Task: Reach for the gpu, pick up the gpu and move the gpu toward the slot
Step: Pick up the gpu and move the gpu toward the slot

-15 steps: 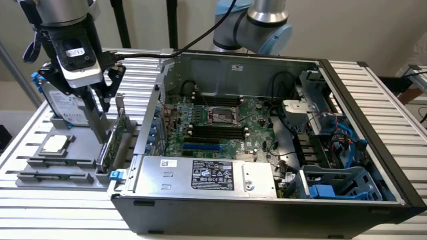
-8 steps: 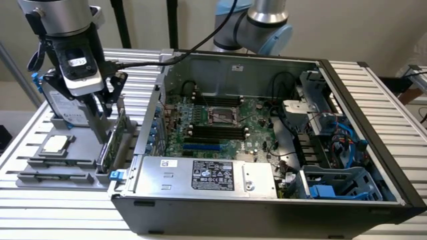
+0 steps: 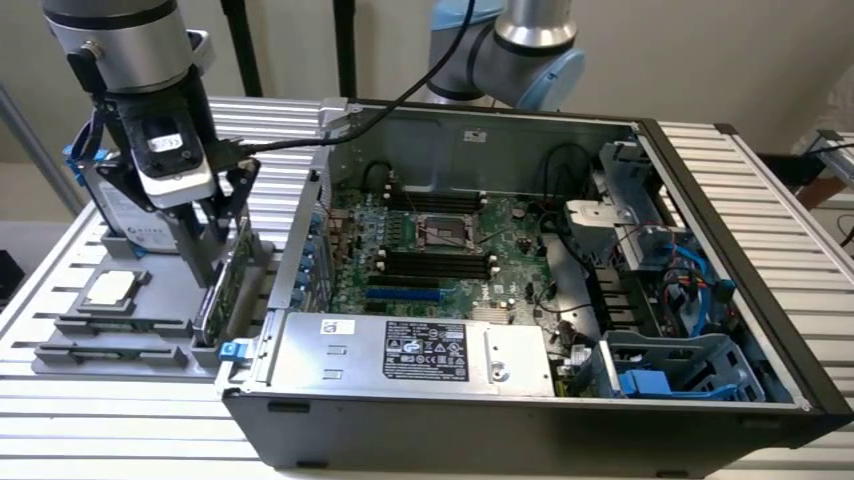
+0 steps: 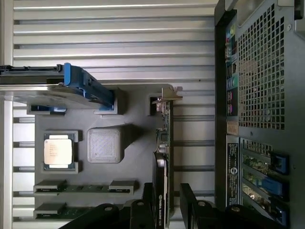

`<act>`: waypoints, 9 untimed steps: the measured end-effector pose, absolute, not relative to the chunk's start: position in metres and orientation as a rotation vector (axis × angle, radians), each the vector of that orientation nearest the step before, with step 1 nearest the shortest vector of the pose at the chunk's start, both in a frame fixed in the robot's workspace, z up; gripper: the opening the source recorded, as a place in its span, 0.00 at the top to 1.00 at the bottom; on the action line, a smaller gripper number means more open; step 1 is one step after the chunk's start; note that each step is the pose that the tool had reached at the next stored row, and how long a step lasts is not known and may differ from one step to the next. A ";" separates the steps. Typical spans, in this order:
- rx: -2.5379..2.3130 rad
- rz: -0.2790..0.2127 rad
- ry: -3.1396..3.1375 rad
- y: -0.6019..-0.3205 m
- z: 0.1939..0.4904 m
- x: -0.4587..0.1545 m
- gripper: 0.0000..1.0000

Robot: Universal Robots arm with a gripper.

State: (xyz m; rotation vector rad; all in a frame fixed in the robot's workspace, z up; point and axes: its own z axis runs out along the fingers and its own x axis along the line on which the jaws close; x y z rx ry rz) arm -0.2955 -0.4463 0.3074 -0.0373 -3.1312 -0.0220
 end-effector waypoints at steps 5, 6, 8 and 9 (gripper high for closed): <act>-0.037 -0.022 -3.131 -0.446 0.298 -0.295 0.64; -0.037 -0.022 -3.131 -0.446 0.296 -0.295 0.64; -0.037 -0.022 -3.131 -0.446 0.293 -0.294 0.64; -0.037 -0.022 -3.131 -0.446 0.291 -0.294 0.64</act>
